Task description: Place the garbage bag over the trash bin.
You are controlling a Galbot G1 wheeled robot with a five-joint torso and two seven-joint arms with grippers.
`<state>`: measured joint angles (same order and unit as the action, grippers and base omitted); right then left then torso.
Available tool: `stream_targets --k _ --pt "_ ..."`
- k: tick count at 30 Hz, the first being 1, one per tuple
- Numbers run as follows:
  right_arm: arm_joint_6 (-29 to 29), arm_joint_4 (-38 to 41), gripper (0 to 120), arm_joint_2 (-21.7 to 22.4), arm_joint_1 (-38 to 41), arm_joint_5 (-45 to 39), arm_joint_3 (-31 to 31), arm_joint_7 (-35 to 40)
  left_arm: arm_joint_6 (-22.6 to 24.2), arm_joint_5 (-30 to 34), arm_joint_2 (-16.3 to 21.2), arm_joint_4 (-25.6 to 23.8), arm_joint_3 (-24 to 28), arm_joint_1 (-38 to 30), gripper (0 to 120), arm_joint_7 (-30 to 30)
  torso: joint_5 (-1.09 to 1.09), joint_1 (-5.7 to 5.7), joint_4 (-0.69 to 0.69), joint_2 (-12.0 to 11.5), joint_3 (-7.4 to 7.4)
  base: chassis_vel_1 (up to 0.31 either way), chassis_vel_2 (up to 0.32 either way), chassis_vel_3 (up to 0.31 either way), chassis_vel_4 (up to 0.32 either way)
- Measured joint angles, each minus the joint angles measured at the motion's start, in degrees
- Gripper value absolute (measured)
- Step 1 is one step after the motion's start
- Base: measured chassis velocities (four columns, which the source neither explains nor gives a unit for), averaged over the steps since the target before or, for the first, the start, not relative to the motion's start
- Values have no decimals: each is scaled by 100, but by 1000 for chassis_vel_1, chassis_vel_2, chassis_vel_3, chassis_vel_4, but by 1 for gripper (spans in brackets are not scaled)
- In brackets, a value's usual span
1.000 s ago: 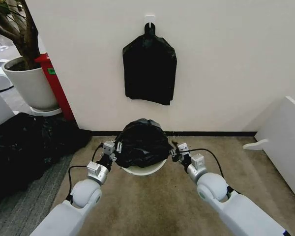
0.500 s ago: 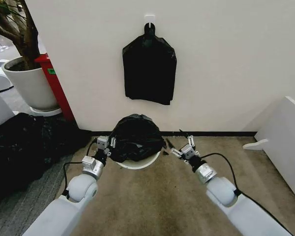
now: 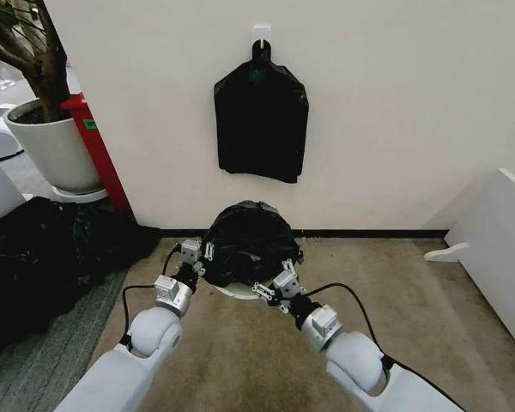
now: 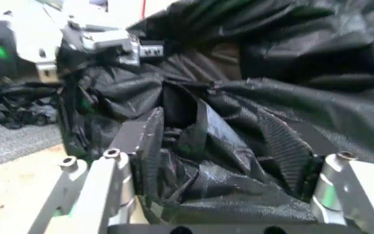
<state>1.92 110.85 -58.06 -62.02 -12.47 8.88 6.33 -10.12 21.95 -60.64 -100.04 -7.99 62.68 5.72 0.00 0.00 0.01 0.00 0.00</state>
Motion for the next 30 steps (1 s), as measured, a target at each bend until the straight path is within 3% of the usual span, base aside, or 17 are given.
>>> stream_targets --k 7,13,17,19,27,30 --pt "372 -58 30 -49 44 9 10 108 6 2 -4 17 32 -44 2 0 0 0 0 0 0 0 0 0 0" --pt "472 -77 26 -107 63 49 10 195 14 6 -16 -7 37 -39 2 0 0 0 0 0 0 0 0 0 0" --pt "423 -83 12 -90 43 97 -7 193 17 17 -18 -25 22 -8 2 -1 0 0 -1 0 0 0 0 0 0" --pt "263 -112 1 -67 29 136 -35 131 18 32 -13 -43 1 5 2 -1 0 0 0 0 0 0 0 0 0" --pt "-675 -345 0 87 -68 331 -157 -362 89 251 28 -85 -99 -25 2 61 0 0 0 0 0 0 0 0 0" --pt "-1500 -756 0 184 -113 624 -304 -896 190 492 56 -140 -175 -66 2 118 0 0 -1 0 0 0 0 0 0"
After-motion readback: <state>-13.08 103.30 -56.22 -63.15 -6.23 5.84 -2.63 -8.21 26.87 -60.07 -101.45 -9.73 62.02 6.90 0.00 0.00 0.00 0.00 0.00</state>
